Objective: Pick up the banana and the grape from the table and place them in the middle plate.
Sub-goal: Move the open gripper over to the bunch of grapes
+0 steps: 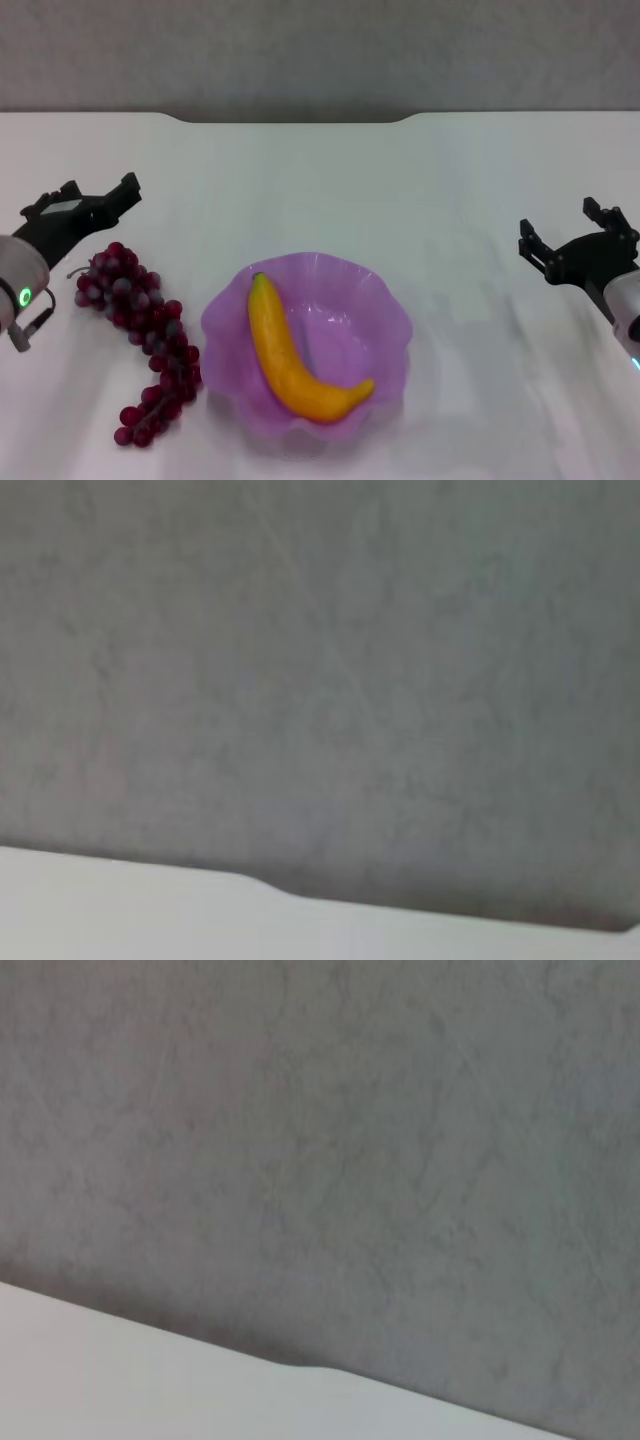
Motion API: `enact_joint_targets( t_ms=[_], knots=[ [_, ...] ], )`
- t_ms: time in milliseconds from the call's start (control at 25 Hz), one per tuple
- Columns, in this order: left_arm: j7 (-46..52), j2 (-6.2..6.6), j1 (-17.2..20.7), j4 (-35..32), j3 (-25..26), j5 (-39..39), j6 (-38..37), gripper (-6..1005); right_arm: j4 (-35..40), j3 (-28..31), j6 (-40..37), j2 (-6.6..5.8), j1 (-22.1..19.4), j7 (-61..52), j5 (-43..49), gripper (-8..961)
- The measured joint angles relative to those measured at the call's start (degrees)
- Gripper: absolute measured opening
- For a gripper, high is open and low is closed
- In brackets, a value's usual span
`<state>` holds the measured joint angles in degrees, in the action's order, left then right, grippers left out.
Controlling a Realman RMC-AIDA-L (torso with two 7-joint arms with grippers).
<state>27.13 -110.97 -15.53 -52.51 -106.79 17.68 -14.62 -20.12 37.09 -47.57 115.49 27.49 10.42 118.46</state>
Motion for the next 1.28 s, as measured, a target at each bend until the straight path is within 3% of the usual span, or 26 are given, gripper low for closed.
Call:
enact_joint_targets(
  t_ms=[40, 80, 120, 360, 440, 640, 760, 880, 1280],
  knots=[
    [0.0, -0.34, 1.2, -3.8, 1.3, -2.5, 4.6, 881, 0.0, 0.0, 0.1, 0.01, -0.1, 0.0, 0.0, 877],
    [0.0, -0.34, 1.2, -3.8, 1.3, -2.5, 4.6, 882, -0.1, 0.0, 0.1, 0.01, -0.2, 0.0, 0.1, 877],
    [-0.7, -1.45, 3.9, -12.7, 4.2, -7.1, 14.6, 882, -0.2, 0.0, 0.1, 0.01, -0.4, 0.1, 0.1, 877],
    [-9.1, -4.30, 5.2, -23.3, 7.6, -8.7, 32.8, 883, 0.1, 0.1, -0.3, -0.04, -0.8, -0.1, 0.0, 877],
    [-13.7, -5.08, 4.3, -25.8, 9.5, -6.5, 39.7, 883, 0.1, 0.0, -0.3, 0.00, -1.0, 0.0, 0.1, 877],
    [-28.5, -5.23, 1.6, -29.0, 16.5, 7.4, 51.9, 884, 0.1, 0.0, -0.2, 0.02, -1.3, 0.2, 0.2, 877],
    [-34.5, -5.39, 0.8, -28.4, 21.8, 12.9, 56.2, 884, 0.1, 0.0, -0.1, -0.05, -1.3, 0.0, 0.1, 877],
    [-36.0, -5.39, -0.5, -26.2, 24.0, 13.6, 57.7, 884, 0.2, -0.1, -0.3, -0.06, -1.5, 0.0, 0.1, 877],
    [-39.7, -5.66, -4.2, -15.1, 25.0, 18.2, 53.2, 886, 0.1, -0.2, -0.4, -0.04, -1.6, -0.1, 0.3, 877]
  ],
)
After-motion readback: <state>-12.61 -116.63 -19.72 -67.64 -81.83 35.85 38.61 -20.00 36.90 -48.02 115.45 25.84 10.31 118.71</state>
